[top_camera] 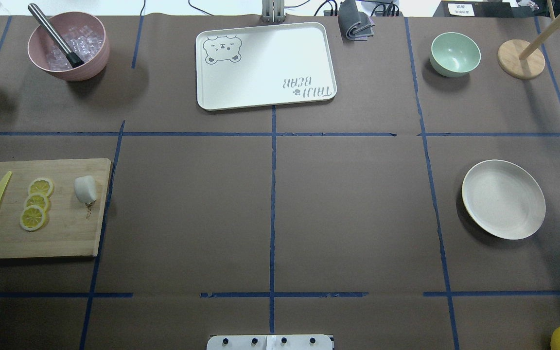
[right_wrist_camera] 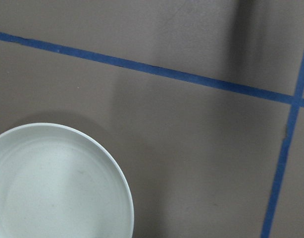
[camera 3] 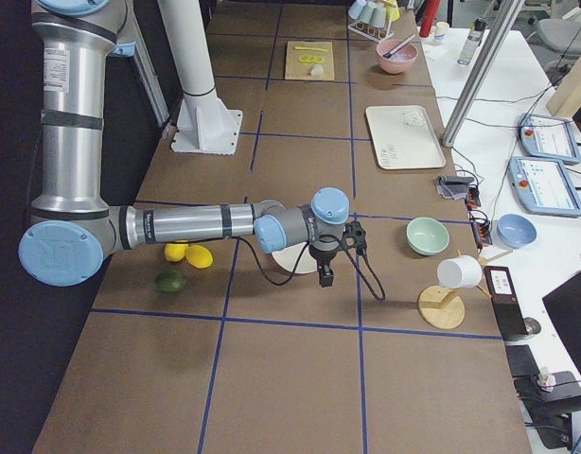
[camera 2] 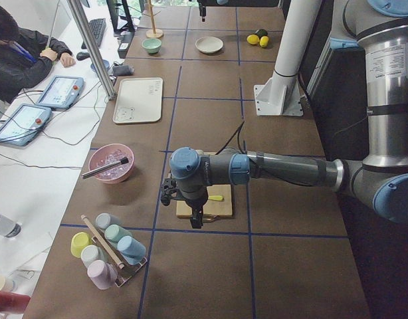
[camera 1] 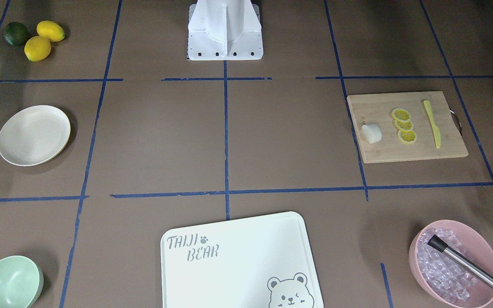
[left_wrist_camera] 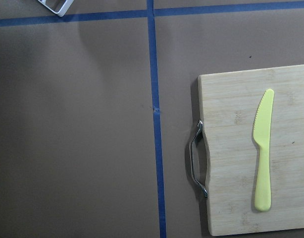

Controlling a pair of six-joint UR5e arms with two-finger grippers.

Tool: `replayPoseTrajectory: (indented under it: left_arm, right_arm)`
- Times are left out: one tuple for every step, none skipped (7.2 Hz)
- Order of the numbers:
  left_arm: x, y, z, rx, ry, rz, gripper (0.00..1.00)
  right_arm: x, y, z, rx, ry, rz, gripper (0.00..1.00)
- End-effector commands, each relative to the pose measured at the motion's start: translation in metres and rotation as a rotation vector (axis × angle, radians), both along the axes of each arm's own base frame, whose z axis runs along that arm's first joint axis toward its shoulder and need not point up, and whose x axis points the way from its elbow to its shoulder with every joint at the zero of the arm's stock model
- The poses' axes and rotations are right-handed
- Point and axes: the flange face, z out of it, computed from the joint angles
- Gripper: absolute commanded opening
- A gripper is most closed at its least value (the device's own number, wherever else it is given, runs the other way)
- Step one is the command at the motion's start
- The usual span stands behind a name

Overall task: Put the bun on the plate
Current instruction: 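Reach the right gripper down to the white plate's rim and grip it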

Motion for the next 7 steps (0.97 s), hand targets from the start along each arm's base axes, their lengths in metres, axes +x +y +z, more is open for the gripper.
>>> replayPoseTrajectory:
  left_arm:
    - [0.000,0.000,0.001,0.003,0.000,0.000,1.00]
    - [0.000,-0.001,0.001,0.003,0.000,0.000,1.00]
    - [0.000,-0.001,0.001,0.004,0.001,0.000,1.00]
    - [0.000,-0.001,0.000,0.004,0.001,-0.001,1.00]
    - [0.000,-0.001,0.000,0.007,0.002,0.000,1.00]
    - [0.001,-0.001,0.000,0.004,0.001,0.001,1.00]
    - [0.001,-0.001,0.000,0.004,0.001,0.001,1.00]
  right_arm:
    - [-0.064,0.011,0.010,-0.038,-0.061,0.111,1.00]
    - [-0.096,0.021,0.015,-0.017,-0.048,0.128,1.00]
    - [-0.099,0.031,0.030,-0.027,-0.025,0.117,1.00]
    - [-0.094,0.042,0.041,-0.041,-0.012,0.111,0.99]
    - [-0.091,0.045,0.045,-0.046,-0.007,0.112,0.94]
    - [-0.091,0.045,0.045,-0.046,-0.006,0.112,0.75]
    - [-0.091,0.045,0.045,-0.049,-0.006,0.113,0.36]
